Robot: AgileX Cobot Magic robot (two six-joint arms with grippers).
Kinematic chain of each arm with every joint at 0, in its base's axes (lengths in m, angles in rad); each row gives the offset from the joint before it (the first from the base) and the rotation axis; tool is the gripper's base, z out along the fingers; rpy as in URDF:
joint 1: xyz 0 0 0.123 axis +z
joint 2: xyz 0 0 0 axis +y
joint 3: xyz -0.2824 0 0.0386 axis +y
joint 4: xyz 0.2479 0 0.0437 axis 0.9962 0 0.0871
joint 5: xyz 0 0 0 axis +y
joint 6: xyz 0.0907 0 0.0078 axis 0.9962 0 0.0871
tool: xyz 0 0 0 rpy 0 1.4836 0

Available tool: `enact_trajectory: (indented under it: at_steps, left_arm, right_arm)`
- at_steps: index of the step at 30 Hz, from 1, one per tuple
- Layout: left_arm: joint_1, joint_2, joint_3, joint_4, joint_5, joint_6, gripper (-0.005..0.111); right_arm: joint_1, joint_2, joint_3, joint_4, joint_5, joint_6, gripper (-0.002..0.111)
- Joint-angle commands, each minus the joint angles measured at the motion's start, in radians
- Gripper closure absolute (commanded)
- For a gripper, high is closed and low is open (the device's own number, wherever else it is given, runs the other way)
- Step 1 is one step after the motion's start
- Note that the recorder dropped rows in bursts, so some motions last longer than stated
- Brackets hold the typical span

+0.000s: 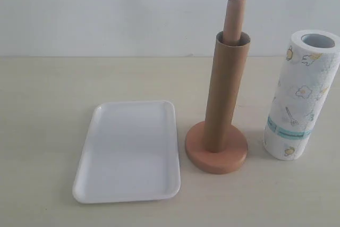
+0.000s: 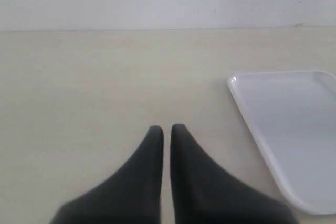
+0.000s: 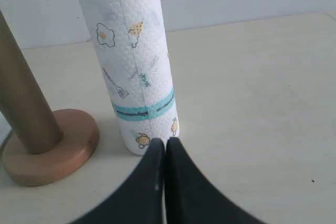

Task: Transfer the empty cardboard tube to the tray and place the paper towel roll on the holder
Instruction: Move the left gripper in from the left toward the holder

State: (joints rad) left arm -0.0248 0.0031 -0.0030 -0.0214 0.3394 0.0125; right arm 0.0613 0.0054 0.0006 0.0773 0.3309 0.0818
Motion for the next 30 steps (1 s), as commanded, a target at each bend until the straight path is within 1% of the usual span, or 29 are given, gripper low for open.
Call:
enact_trajectory:
  at_steps: [1,4,9,14,17,19,20,23,24,25,26,27,28,29,30]
  left_arm:
    - [0.003,-0.003,0.003,-0.009,-0.002,0.01,0.102]
    - [0.003,-0.003,0.003,-0.039,-0.027,0.005,0.102]
    - [0.003,-0.003,-0.139,-0.188,-0.038,0.005,0.102]
    - [0.003,-0.003,-0.283,-0.374,-0.041,0.005,0.102]
    - [0.003,-0.003,-0.328,-0.41,-0.063,0.005,0.102]
    - [0.003,-0.003,-0.335,-0.41,-0.144,0.005,0.102]
    - [0.003,-0.003,-0.335,-0.41,-0.218,0.005,0.102]
    - [0.003,-0.003,-0.335,-0.423,-0.339,-0.012,0.102]
    - [0.003,-0.003,-0.335,-0.508,-0.424,-0.118,0.102]
    - [0.003,-0.003,-0.335,-0.535,-0.469,-0.176,0.102]
    - [0.003,-0.003,-0.344,-0.504,-0.558,-0.245,0.102]
    - [0.003,-0.003,-0.382,-0.348,-0.585,-0.304,0.102]
    - [0.003,0.013,-0.415,-0.24,-0.57,-0.366,0.102]
    - [0.003,0.06,-0.491,0.006,-0.527,-0.547,0.102]
    - [0.003,0.092,-0.527,0.13,-0.512,-0.664,0.102]
  right_arm:
    - [-0.002,-0.005,-0.001,-0.001,-0.008,-0.002,0.108]
    - [-0.002,-0.005,-0.001,-0.001,-0.004,-0.005,0.108]
    - [-0.002,-0.005,-0.001,-0.001,-0.004,-0.005,0.108]
    - [-0.002,-0.005,-0.001,-0.001,-0.004,-0.003,0.108]
    - [-0.002,-0.005,-0.001,-0.001,-0.004,-0.003,0.108]
    - [-0.002,-0.005,-0.001,-0.001,-0.004,-0.003,0.108]
    - [-0.002,-0.005,-0.001,-0.001,-0.004,-0.003,0.108]
    - [-0.002,-0.005,-0.001,-0.001,-0.004,-0.003,0.108]
    - [-0.002,-0.005,-0.001,-0.001,-0.004,-0.003,0.108]
    - [-0.002,-0.005,-0.001,-0.001,-0.004,-0.003,0.108]
    - [-0.002,-0.005,-0.001,-0.001,-0.004,-0.003,0.108]
    - [-0.002,-0.005,-0.001,-0.001,-0.004,-0.003,0.108]
    - [-0.002,-0.005,-0.001,-0.001,-0.004,-0.003,0.108]
    - [-0.002,-0.005,-0.001,-0.001,-0.004,-0.003,0.108]
    - [-0.002,-0.005,-0.001,-0.001,-0.004,-0.003,0.108]
